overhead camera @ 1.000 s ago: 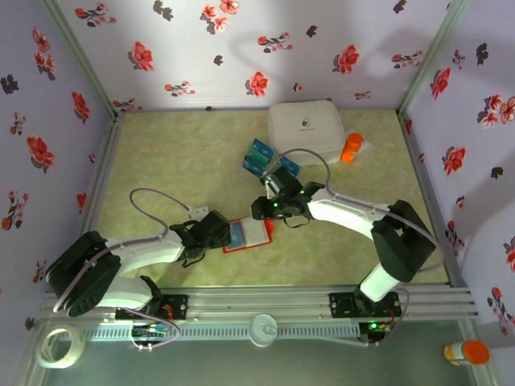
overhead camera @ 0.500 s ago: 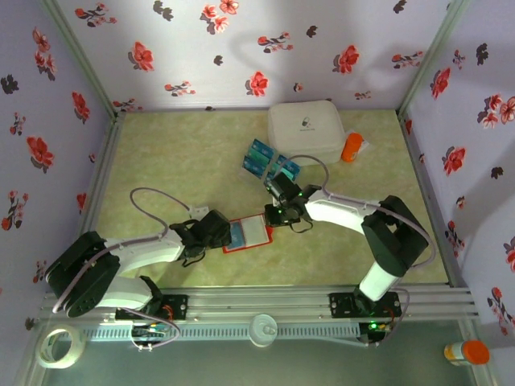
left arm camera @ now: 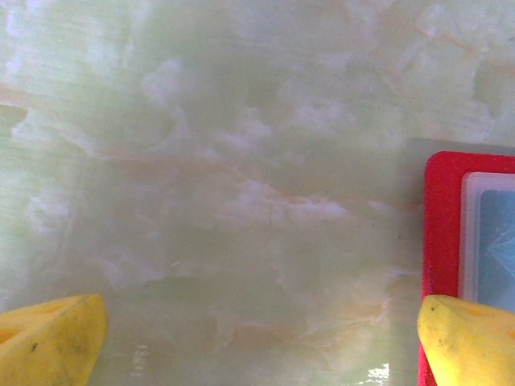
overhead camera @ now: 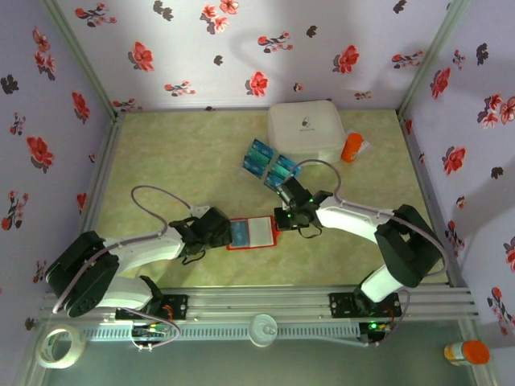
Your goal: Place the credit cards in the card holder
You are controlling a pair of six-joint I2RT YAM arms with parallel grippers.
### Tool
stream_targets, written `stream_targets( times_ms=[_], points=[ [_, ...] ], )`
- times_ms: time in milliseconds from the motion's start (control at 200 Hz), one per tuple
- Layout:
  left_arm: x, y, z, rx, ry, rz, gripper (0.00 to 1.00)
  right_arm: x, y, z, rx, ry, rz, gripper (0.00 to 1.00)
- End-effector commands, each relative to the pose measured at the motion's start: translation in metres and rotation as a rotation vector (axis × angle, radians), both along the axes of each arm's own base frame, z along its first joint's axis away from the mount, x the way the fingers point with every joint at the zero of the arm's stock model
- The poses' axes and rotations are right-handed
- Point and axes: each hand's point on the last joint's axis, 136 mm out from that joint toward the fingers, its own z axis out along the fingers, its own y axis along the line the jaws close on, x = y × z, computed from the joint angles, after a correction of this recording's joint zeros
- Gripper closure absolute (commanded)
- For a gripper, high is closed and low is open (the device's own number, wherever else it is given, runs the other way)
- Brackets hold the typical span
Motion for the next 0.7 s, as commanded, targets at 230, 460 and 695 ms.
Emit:
stream_targets(
  times_ms=[230, 460, 695],
  points=[
    [0.000, -0.003, 0.012, -0.015, 0.000, -0.021, 0.00, 0.007, 0.005, 0.041, 0.084, -0.061, -0.035, 0.73],
    [0.001, -0.003, 0.013, -0.020, -0.003, -0.022, 0.00, 0.003, 0.039, 0.052, 0.198, -0.049, 0.018, 0.85],
    [0.000, -0.003, 0.011, -0.015, 0.003, -0.022, 0.00, -0.009, 0.077, 0.035, 0.211, -0.006, 0.089, 0.98]
  ],
)
